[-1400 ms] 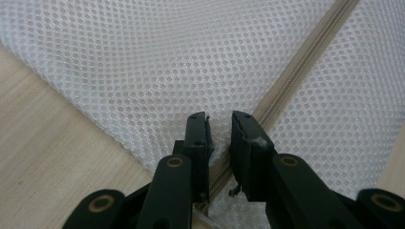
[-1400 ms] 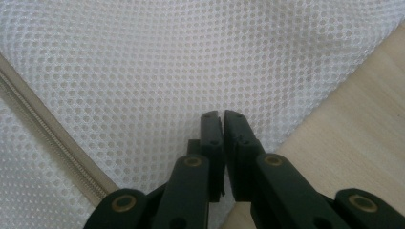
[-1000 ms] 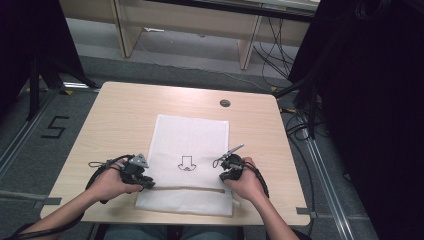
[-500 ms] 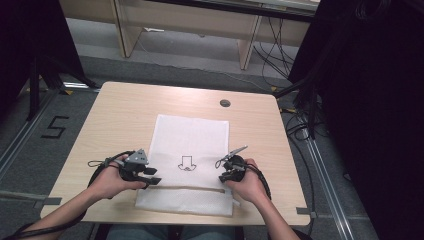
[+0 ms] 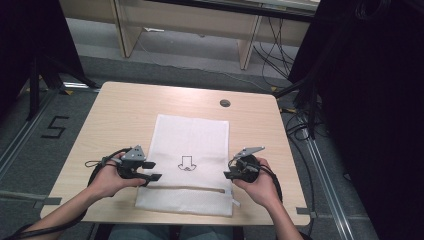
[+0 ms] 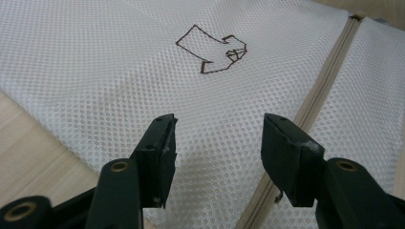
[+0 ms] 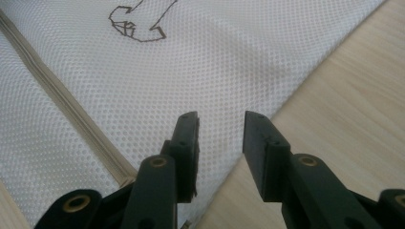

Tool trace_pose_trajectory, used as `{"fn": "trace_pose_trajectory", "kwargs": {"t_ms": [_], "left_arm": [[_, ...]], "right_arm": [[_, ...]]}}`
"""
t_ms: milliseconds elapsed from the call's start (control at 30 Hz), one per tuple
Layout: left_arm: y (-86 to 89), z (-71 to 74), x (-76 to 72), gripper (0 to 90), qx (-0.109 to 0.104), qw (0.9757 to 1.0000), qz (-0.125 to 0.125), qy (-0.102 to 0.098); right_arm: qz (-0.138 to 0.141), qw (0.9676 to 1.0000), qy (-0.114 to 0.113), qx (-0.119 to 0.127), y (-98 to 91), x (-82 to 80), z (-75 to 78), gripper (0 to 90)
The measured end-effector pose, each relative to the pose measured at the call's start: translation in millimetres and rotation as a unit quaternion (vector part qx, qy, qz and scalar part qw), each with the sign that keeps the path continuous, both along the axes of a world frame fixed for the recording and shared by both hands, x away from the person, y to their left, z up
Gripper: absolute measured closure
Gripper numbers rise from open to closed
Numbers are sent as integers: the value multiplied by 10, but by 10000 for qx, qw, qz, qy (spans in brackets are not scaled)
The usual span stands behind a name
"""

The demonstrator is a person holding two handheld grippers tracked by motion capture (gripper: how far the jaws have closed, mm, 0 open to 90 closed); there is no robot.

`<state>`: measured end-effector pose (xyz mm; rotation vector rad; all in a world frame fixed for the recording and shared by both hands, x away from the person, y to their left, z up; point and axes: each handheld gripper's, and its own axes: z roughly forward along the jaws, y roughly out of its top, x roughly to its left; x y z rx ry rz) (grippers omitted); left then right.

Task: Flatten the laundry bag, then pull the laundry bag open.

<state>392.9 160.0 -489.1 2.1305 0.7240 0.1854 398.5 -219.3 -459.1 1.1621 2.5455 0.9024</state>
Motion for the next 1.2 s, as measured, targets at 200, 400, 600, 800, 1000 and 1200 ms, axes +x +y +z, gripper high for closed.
{"fn": "trace_pose_trajectory", "kwargs": {"t_ms": [200, 400, 600, 800, 1000, 1200], "left_arm": [[-2, -15, 24, 399, -87, 9999, 42, 46], [-20, -29, 20, 393, -31, 10000, 1, 43], [14, -43, 12, 395, -10, 10000, -31, -71], [25, -45, -11, 419, -16, 10000, -45, -46], [-12, -23, 3, 459, -29, 9998, -161, -74], [-107, 45, -6, 482, -170, 9993, -314, -122]], "right_arm": [[531, 9985, -46, -107, -8, -29, -2, 608], [504, 9978, 430, -49, -55, -63, 12, 653], [746, 9965, 192, -323, -92, -110, 43, 828], [1223, 9884, 271, -861, -62, -192, 31, 881], [1327, 9869, 267, -876, -35, -232, 44, 900], [1232, 9884, 416, -790, -30, -247, 31, 900]]}}
